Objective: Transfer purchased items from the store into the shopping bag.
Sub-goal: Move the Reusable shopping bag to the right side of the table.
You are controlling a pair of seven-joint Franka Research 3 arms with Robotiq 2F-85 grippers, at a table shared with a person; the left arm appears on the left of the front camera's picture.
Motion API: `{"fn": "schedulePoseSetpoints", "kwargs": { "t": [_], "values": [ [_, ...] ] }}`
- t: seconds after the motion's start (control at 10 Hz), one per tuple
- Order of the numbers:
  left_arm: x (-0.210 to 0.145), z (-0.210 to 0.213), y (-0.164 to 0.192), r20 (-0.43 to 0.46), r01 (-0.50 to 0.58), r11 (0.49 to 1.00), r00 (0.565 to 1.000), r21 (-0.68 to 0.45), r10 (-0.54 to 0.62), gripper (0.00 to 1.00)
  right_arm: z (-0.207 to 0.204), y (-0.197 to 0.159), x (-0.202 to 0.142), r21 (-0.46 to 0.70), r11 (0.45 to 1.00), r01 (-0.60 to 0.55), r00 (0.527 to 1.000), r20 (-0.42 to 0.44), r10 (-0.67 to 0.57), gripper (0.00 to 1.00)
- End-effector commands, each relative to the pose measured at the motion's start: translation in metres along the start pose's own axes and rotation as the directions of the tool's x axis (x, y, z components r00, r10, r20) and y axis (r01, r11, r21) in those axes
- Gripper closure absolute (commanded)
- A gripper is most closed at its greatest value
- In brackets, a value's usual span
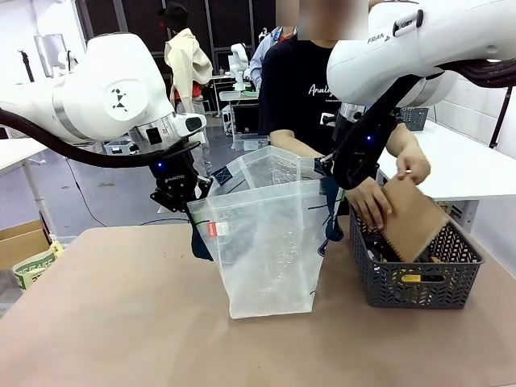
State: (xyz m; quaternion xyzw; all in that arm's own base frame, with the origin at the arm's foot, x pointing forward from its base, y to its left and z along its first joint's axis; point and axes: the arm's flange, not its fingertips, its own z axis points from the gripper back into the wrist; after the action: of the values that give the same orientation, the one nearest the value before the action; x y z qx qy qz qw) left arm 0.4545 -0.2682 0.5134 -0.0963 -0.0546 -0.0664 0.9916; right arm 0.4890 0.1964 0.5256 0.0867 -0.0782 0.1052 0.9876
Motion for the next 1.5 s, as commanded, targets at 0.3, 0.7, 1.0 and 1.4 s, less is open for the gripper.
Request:
{"fn": "schedulePoseSetpoints", "kwargs": {
  "t": [0.3,0.7,1.0,1.4],
  "values": [
    [0.0,0.0,0.007,-0.001,0.01,1.0,1.0,0.008,-0.01,1.0,0.0,-0.003,0.0,0.002,1.0,0.005,1.0,-0.001,-0.005,1.0],
    [0.0,0.0,0.007,-0.001,0.01,1.0,1.0,0.008,-0.01,1.0,0.0,0.0,0.0,0.0,1.0,0.0,1.0,0.0,0.0,1.0],
    [0.006,-0.001,0.005,-0.056,-0.092,0.99,0.995,-0.104,0.087,1.0,0.001,-0.005,0.001,0.004,0.989,0.146,0.988,0.042,-0.146,1.0],
    [0.013,-0.003,0.012,-0.084,-0.222,0.964,0.974,-0.149,0.211,1.0,-0.006,-0.005,0.0,-0.049,0.959,0.281,0.96,0.004,-0.281,1.0]
  ]
}}
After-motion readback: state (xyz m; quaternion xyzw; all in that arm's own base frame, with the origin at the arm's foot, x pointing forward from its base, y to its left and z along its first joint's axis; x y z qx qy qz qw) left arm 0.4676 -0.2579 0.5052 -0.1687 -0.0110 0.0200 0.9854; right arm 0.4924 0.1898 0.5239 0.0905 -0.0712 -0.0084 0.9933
